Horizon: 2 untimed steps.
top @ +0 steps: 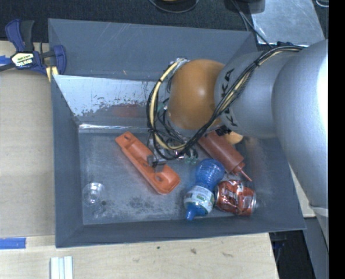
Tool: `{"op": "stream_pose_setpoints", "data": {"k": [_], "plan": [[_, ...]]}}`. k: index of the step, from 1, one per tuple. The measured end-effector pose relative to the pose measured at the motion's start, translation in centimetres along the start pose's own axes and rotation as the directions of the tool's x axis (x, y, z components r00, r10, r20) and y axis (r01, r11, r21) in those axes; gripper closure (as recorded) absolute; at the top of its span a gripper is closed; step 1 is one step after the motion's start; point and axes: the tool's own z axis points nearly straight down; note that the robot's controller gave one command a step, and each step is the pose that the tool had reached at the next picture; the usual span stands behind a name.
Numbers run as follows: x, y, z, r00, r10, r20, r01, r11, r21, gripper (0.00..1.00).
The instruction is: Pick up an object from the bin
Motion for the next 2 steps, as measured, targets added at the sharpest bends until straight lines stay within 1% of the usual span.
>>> {"op": "stream_pose_setpoints", "data": {"k": [1, 2], "plan": [[3.97, -0.66, -0.06, 0.998, -0.063, 0.005, 0.063, 0.998, 0.001, 1.00], [3.97, -0.66, -0.06, 0.998, -0.063, 0.005, 0.063, 0.998, 0.001, 1.00]]}}
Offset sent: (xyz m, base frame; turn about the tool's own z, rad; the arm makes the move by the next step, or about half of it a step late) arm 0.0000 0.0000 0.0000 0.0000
